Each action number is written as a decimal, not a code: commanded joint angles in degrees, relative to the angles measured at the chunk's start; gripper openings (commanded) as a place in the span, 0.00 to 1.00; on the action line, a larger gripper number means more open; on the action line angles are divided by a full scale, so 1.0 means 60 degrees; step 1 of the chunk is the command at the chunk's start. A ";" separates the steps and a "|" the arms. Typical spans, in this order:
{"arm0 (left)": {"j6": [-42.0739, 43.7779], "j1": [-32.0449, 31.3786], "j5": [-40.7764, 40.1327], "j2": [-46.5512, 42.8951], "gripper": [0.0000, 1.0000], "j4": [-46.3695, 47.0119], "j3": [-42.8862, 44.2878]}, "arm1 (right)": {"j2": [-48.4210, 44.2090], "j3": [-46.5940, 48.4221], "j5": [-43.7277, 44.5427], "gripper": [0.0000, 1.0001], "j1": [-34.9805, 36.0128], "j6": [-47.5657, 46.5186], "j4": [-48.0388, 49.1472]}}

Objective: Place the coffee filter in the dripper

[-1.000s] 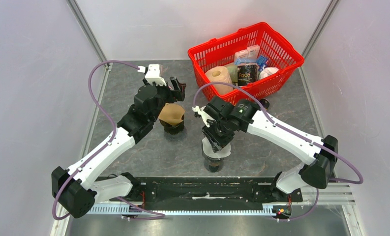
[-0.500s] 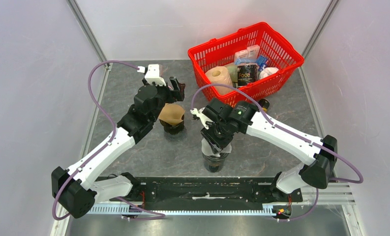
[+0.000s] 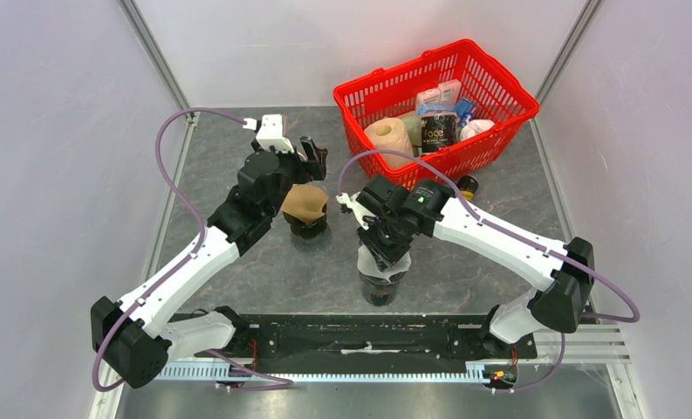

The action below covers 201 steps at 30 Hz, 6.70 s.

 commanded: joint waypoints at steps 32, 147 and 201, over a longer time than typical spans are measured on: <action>0.0227 0.0064 -0.0195 -0.0312 0.88 0.0240 -0.0067 | -0.0610 -0.0762 -0.0078 0.48 0.0270 0.0007 0.1087; 0.0520 0.0161 -0.0898 -0.0529 0.88 0.0634 -0.0450 | 0.0587 0.1240 0.4337 0.50 0.1627 0.6771 -0.1757; -0.1362 0.1974 -0.0163 -0.0122 0.88 -0.0947 0.0107 | -0.3890 -0.0498 0.8262 0.71 -0.4760 0.3653 0.2947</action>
